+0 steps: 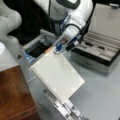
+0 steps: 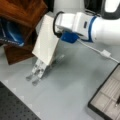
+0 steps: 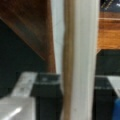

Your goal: Open the box. Pick up the pen. Place the pen in the box. Pick up the book. Place the book on the shelf.

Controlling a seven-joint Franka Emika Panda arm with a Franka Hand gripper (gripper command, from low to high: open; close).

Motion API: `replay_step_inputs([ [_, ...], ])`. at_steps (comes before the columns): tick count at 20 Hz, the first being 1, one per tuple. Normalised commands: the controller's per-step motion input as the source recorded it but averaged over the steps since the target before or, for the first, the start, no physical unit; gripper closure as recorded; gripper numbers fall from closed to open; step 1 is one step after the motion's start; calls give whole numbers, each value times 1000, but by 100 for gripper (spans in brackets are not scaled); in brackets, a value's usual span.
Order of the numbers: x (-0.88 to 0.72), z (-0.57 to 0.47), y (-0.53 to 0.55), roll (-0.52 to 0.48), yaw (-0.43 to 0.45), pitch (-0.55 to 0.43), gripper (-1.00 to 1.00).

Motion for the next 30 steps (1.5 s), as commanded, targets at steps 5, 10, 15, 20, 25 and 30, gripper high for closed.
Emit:
replay_step_inputs([
  [5, -74, 468, 97, 118, -261, 130, 100],
  [10, -109, 451, 7, 191, -342, 164, 100],
  [15, -86, 435, -74, 170, -348, 177, 100],
  [20, -146, 455, -176, 140, -261, 149, 100],
  [25, -201, 492, -255, 139, -125, 123, 100],
  [30, -145, 355, -186, 136, -42, 83, 100],
])
